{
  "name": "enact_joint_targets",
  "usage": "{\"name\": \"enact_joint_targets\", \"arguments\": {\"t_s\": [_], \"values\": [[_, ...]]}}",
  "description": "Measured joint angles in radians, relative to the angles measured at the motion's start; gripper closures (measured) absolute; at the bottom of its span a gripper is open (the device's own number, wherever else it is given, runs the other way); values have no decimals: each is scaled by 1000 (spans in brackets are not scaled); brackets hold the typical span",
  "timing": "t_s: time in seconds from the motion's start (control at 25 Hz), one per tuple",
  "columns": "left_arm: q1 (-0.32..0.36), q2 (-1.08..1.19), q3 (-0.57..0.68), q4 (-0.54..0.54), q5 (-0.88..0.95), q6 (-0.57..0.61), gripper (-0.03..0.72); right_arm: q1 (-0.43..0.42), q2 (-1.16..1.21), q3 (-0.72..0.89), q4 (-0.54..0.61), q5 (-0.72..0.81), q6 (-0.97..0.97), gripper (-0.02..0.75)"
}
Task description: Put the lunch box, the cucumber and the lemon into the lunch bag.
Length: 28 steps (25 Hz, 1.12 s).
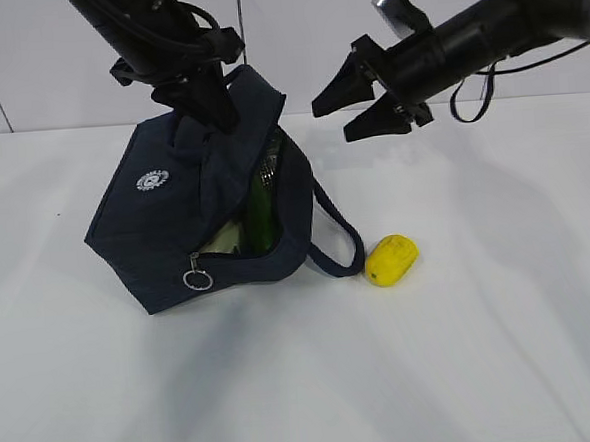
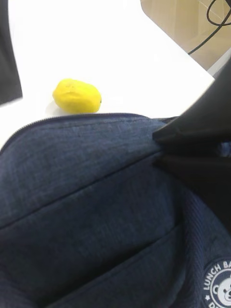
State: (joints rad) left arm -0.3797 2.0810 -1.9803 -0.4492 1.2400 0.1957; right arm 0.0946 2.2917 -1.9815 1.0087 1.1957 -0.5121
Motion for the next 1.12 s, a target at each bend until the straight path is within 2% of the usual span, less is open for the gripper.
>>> {"name": "enact_joint_targets", "arguments": {"t_s": [0.12,0.2,0.4,0.72,1.12], "values": [[0,0,0,2,0,0,683,0,-52,-1,-229,15,131,196],[0,0,0,2,0,0,683,4,-70,-1,-337,19,222,196],[0,0,0,4,0,0,683,32,-84,-1,-487,25,336,196],[0,0,0,20,0,0,683,131,-104,81,-628,26,361,196],[0,0,0,26,0,0,683,138,-139,286,-665,26,375,196]]}}
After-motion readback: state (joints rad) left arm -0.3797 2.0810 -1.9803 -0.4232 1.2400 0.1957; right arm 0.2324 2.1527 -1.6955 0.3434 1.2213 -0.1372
